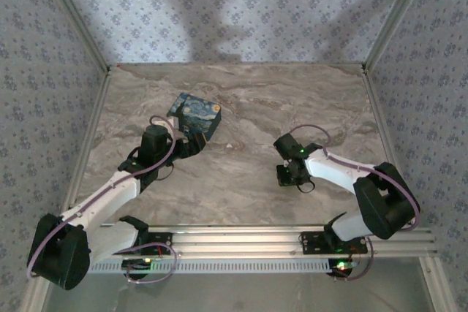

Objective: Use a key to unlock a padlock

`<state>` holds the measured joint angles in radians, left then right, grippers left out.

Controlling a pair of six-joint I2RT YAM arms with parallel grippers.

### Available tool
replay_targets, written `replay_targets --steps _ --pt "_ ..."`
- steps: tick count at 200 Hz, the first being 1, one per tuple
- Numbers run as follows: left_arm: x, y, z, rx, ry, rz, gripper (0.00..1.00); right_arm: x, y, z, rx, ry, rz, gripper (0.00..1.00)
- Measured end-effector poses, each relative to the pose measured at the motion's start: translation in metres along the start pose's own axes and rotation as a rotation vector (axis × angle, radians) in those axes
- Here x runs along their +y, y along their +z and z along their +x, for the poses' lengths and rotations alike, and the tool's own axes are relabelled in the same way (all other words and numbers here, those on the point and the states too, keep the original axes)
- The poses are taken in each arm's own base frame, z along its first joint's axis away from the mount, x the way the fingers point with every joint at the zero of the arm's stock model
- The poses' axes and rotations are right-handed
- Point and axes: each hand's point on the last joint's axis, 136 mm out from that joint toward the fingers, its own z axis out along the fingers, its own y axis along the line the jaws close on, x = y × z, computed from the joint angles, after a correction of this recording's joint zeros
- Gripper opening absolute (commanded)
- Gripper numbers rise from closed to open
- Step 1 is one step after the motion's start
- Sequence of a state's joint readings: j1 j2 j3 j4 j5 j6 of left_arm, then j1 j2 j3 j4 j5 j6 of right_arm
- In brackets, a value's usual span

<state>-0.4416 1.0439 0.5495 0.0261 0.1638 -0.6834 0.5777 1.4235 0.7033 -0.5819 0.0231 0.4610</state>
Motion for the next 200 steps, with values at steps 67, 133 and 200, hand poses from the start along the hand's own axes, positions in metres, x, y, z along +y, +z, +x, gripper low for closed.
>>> replay_targets --steps 67,133,200 --pt "0.000 0.000 0.000 0.000 0.000 0.000 0.95 -0.001 -0.001 0.006 0.016 -0.002 0.003 0.22" --pt "0.000 0.000 0.000 0.000 0.000 -0.001 0.96 -0.006 -0.001 0.006 -0.005 0.015 0.025 0.04" --pt "-0.008 0.000 -0.003 -0.007 -0.067 0.038 0.95 -0.005 -0.010 -0.011 -0.149 0.014 -0.005 0.00"
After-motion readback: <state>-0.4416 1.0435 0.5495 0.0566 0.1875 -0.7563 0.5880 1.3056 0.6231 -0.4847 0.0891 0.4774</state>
